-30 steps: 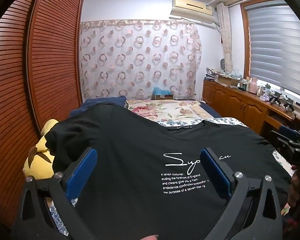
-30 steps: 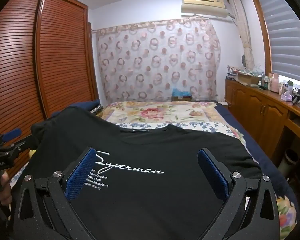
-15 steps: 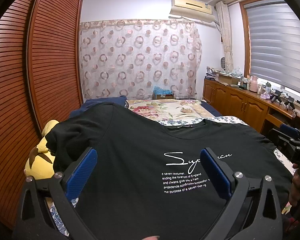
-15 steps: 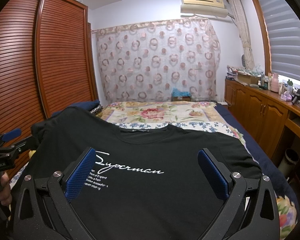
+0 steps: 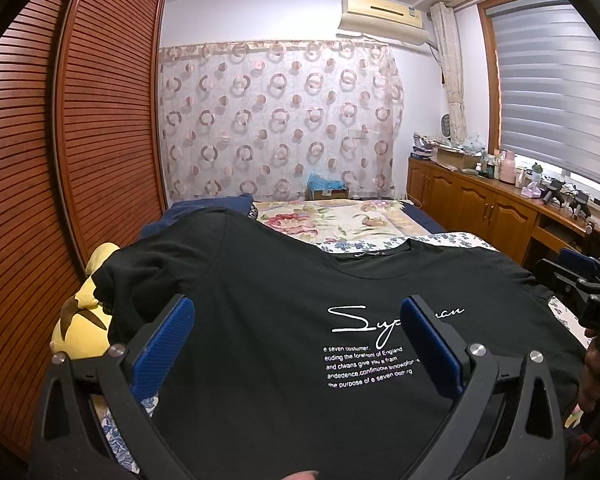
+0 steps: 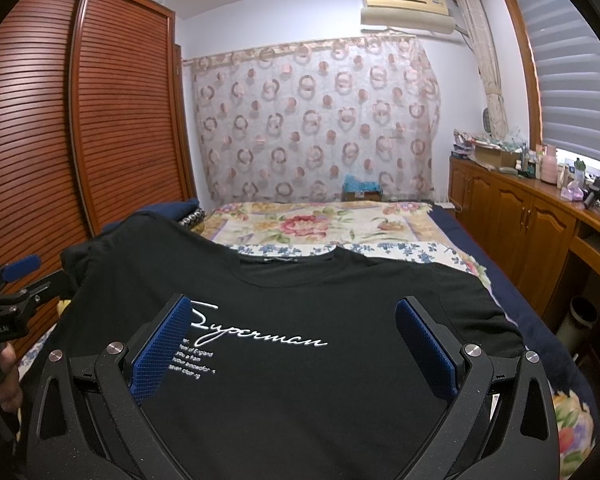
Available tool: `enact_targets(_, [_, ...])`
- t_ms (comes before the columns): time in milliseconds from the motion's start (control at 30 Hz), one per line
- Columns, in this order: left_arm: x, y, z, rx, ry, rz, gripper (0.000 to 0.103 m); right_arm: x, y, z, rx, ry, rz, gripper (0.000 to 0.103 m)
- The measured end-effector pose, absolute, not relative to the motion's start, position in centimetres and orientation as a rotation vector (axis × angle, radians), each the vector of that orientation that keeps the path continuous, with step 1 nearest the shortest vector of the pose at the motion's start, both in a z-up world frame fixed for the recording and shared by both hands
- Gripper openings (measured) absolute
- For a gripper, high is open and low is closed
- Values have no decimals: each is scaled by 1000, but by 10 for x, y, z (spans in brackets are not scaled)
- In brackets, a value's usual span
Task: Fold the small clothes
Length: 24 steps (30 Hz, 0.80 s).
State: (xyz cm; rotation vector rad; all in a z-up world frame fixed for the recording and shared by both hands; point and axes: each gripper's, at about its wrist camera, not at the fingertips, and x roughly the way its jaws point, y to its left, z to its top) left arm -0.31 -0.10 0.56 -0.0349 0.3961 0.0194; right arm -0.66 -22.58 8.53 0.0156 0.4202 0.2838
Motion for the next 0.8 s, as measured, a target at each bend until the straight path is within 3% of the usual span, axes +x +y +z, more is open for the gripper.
enact_targets(800, [-3,1,7,-28,393,22,103,-7,-226,87,15,420,284,103])
